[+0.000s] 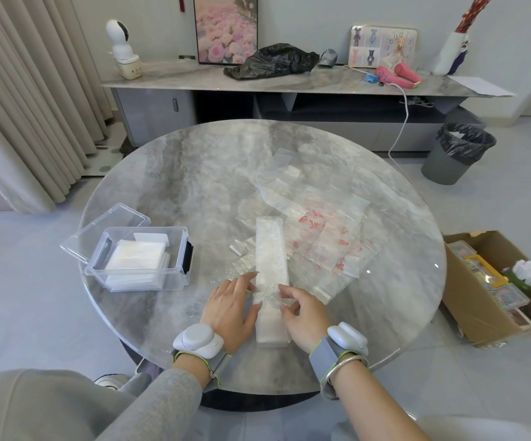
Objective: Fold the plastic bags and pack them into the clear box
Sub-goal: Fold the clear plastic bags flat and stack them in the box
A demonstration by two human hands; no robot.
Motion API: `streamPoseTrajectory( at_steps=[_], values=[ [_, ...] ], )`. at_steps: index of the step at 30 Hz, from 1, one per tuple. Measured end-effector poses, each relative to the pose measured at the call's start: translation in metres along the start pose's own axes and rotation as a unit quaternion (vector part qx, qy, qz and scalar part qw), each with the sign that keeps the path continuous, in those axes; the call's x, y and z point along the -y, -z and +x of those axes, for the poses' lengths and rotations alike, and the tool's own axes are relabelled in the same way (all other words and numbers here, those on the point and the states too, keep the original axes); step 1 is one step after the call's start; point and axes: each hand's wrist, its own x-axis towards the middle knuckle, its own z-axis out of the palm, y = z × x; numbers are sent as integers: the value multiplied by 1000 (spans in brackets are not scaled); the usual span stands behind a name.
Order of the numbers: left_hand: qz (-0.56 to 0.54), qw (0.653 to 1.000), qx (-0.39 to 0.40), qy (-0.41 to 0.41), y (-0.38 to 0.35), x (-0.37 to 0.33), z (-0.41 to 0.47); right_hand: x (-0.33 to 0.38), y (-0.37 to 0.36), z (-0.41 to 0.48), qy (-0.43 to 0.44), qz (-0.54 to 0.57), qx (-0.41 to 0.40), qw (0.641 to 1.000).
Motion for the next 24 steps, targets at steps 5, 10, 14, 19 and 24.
streamPoseTrajectory(
  at_steps=[5, 10, 14, 19, 24],
  values=[
    [13, 1000, 4, 2, -1, 0, 1, 2, 2, -2, 2, 5, -1, 1000],
    [36, 999, -7, 1, -5, 2, 2, 6, 10, -8, 47, -20, -18, 999],
    [46, 999, -18, 9, -7, 1, 4, 3, 16, -11, 107, -156, 16, 982],
    [59, 998, -14, 20, -9, 3, 5, -9, 2, -17, 137, -313, -17, 940],
    [60, 998, -13, 15, -12, 7, 8, -13, -2, -17, 111, -344, -36, 932]
  ],
)
